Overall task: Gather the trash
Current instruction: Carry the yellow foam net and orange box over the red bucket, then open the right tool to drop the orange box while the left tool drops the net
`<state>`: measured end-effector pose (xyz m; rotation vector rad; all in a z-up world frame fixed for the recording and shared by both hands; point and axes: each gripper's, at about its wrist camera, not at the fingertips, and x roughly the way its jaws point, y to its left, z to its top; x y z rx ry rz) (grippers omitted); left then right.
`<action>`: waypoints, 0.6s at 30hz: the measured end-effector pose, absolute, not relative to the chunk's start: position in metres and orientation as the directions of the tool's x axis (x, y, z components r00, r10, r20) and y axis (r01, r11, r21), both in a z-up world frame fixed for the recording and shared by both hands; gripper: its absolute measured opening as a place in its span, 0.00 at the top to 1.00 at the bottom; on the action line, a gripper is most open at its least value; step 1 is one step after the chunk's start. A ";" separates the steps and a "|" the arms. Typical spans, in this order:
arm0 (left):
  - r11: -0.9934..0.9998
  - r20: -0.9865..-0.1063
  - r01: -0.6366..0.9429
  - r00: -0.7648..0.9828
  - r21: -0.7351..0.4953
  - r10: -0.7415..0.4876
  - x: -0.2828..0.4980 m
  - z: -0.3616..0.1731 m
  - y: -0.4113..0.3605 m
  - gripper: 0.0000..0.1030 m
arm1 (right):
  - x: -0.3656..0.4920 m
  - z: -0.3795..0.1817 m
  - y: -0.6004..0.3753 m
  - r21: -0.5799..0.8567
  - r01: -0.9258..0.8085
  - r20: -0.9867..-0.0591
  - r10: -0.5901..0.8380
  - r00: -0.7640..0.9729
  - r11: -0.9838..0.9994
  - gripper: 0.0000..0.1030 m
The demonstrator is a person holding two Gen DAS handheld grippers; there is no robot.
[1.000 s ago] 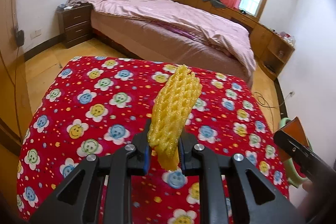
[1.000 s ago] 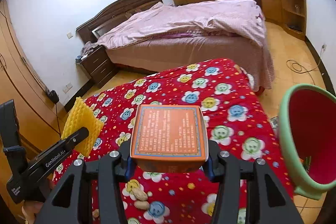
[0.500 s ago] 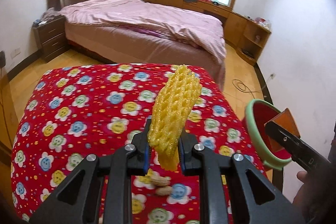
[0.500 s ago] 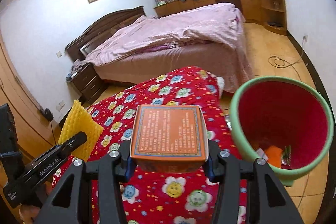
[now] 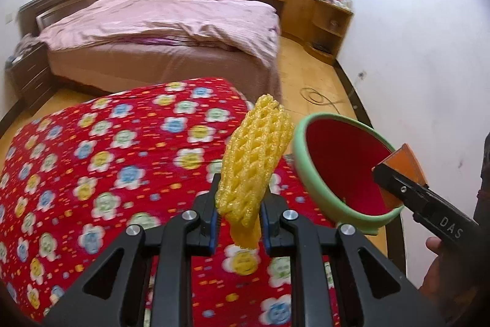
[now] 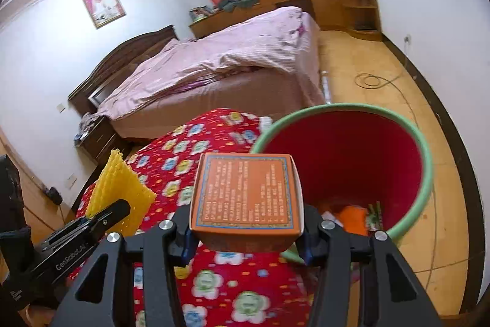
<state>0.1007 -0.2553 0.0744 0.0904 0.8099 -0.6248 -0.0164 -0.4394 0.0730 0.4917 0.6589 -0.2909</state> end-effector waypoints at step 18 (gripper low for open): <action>0.705 -0.738 0.695 0.400 -0.143 -0.544 0.092 0.043 -0.363 0.80 | -0.046 0.032 -0.523 0.360 0.535 -0.682 -0.176 0.710 0.764 0.42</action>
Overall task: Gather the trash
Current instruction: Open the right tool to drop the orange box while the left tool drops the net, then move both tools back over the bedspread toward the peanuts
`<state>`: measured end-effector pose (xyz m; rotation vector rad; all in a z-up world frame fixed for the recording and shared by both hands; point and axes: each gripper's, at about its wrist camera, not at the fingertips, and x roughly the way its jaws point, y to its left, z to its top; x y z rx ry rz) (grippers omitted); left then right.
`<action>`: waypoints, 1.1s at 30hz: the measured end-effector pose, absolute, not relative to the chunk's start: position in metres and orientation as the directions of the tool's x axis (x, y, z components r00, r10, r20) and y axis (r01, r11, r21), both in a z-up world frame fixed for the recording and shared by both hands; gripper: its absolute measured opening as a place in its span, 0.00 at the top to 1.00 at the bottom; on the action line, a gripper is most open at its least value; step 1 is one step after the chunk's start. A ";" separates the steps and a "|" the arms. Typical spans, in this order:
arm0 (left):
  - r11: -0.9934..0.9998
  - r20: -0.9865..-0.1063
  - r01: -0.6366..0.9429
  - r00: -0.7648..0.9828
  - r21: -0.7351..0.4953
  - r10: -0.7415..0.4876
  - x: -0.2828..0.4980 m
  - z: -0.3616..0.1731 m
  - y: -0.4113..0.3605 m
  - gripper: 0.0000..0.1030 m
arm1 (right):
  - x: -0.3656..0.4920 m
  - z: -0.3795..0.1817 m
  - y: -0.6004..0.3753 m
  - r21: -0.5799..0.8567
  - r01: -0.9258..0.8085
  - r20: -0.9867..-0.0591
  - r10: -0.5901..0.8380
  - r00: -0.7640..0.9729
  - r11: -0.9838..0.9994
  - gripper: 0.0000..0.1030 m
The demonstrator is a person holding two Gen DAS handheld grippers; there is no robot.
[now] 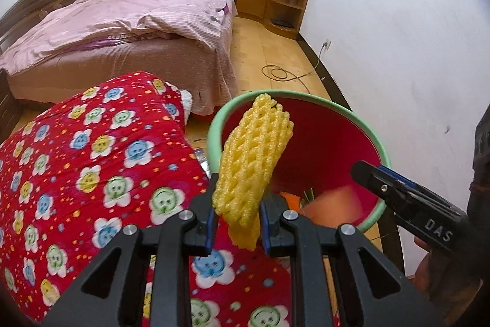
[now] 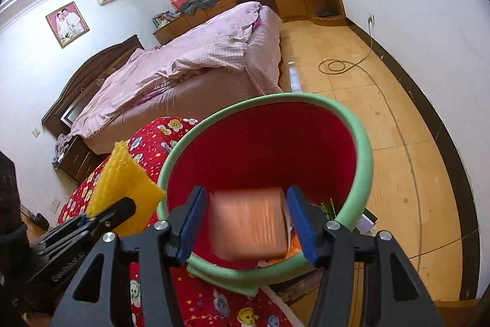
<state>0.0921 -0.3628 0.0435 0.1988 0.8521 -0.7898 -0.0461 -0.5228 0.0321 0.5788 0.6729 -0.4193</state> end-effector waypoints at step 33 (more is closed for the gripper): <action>0.814 -0.731 0.567 0.499 -0.130 -0.464 0.047 0.074 -0.255 0.52 | -0.087 0.072 -0.442 0.325 0.418 -0.618 -0.144 0.773 0.848 0.20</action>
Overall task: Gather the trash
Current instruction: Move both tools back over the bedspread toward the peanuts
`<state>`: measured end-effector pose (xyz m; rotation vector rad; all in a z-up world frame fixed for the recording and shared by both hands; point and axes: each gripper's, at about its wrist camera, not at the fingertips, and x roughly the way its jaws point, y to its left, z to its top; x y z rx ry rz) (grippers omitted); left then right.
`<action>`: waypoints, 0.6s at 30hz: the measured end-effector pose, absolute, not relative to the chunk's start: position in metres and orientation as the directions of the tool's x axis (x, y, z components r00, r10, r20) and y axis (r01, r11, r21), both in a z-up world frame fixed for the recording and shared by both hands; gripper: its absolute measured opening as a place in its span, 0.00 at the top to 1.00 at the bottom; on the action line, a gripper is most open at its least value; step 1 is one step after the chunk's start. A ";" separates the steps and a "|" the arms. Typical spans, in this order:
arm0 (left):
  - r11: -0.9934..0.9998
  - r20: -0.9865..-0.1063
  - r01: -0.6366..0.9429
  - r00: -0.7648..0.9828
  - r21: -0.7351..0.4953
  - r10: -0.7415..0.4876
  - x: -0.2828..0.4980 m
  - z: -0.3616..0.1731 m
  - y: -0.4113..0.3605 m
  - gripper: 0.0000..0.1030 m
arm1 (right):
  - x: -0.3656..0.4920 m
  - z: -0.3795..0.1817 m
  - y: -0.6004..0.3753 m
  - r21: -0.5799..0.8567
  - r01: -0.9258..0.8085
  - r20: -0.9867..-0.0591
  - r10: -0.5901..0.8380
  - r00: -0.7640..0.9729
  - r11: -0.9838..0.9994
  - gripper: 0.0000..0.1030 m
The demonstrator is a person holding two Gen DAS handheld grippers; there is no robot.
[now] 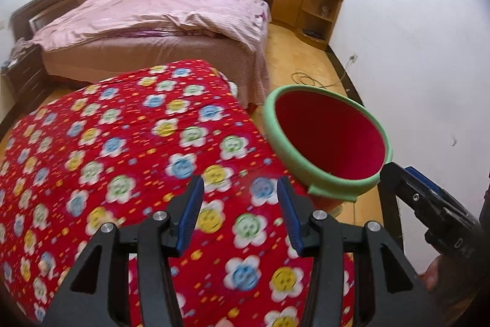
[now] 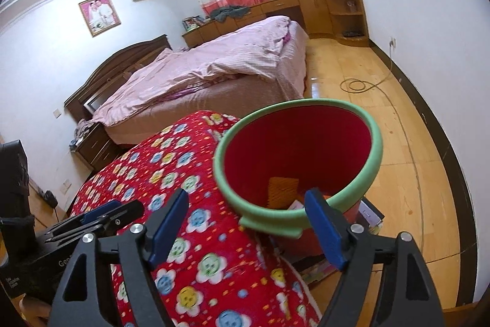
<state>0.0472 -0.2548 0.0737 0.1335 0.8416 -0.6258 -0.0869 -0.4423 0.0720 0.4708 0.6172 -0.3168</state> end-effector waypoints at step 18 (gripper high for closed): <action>0.905 -0.688 0.413 0.626 -0.106 -0.366 0.004 0.079 -0.156 0.51 | -0.117 0.085 -0.357 0.266 0.315 -0.571 -0.114 0.813 0.911 0.07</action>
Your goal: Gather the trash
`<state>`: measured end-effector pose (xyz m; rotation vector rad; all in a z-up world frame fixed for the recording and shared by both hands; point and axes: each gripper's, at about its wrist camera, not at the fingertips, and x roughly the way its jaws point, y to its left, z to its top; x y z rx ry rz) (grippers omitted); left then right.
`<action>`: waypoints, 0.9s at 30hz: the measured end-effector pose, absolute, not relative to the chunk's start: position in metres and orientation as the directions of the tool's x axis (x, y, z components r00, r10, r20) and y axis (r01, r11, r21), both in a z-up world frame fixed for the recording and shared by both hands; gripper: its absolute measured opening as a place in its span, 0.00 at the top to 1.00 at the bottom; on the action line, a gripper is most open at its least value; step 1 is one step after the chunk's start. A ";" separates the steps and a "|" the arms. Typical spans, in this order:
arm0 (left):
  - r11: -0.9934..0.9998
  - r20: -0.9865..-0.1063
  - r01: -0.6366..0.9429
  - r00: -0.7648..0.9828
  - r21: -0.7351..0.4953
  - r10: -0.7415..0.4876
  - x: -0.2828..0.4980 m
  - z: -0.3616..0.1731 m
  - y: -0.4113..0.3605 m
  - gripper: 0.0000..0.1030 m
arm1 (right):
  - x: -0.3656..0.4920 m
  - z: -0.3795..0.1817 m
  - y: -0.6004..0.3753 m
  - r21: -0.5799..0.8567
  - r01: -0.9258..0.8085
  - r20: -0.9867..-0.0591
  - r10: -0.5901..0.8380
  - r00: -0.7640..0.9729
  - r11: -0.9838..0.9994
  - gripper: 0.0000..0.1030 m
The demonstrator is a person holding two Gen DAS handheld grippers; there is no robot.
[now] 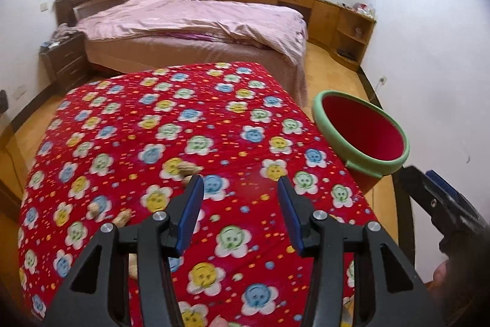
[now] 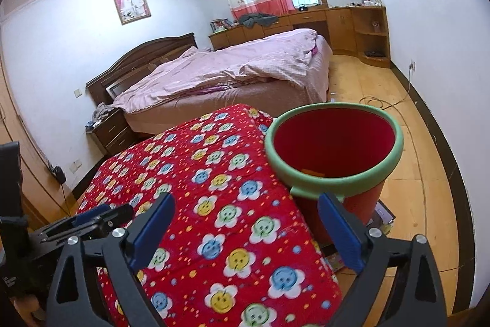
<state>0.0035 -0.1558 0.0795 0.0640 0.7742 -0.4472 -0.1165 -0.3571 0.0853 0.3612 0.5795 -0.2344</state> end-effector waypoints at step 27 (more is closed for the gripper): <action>0.964 -0.660 0.247 0.709 -0.096 -0.248 -0.031 0.060 -0.095 0.51 | -0.144 0.071 -0.305 0.218 0.248 -0.542 -0.094 0.835 0.944 0.03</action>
